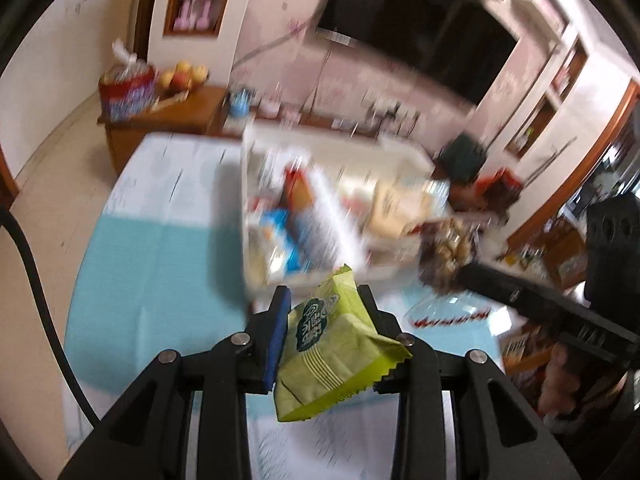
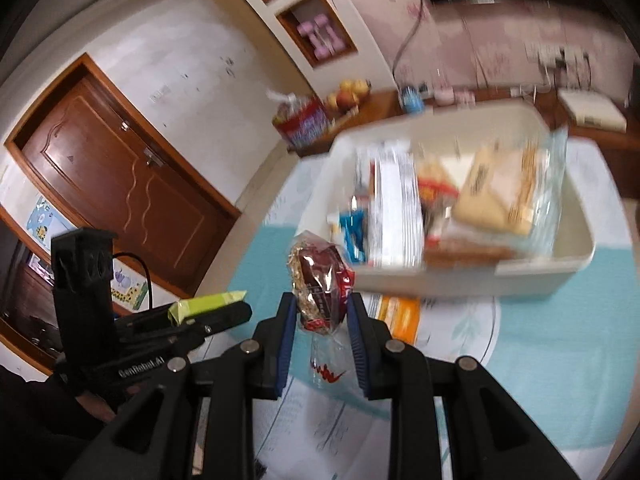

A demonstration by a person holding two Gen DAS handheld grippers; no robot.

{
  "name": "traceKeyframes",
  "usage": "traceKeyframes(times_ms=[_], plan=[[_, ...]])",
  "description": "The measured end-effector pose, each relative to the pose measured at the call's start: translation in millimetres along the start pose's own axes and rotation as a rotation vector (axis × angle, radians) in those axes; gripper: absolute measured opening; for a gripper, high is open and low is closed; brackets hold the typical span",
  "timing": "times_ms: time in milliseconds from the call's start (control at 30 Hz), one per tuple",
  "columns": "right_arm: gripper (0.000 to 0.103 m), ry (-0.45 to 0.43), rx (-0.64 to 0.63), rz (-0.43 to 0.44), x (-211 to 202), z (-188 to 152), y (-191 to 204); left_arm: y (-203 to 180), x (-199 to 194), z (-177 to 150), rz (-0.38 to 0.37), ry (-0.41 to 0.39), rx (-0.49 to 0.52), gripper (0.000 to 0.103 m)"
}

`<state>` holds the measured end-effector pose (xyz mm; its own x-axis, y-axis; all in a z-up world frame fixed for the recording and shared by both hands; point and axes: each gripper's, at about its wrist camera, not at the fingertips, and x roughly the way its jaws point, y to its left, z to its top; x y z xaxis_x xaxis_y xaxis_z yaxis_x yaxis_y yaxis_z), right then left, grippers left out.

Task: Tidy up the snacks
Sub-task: 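Carry both packs over the tray and open both tools to drop them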

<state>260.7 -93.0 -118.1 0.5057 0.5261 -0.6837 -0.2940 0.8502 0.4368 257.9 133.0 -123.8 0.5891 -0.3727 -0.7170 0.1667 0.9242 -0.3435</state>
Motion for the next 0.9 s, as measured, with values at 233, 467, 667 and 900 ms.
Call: traceKeyframes(times_ms=[233, 467, 667, 900], plan=[[0.026, -0.136, -0.108, -0.129, -13, 25, 5, -16, 8, 40, -0.004, -0.129, -0.022, 0.031], [0.026, -0.211, -0.197, -0.33, -6, 29, 1, -24, 30, 67, -0.005, -0.177, -0.037, 0.031], [0.026, -0.184, -0.239, -0.407, 8, 31, -10, -27, 56, 84, 0.003, -0.176, -0.049, 0.032], [0.035, -0.145, -0.22, -0.397, 10, 37, -29, -38, 61, 88, 0.066, -0.18, -0.031, 0.066]])
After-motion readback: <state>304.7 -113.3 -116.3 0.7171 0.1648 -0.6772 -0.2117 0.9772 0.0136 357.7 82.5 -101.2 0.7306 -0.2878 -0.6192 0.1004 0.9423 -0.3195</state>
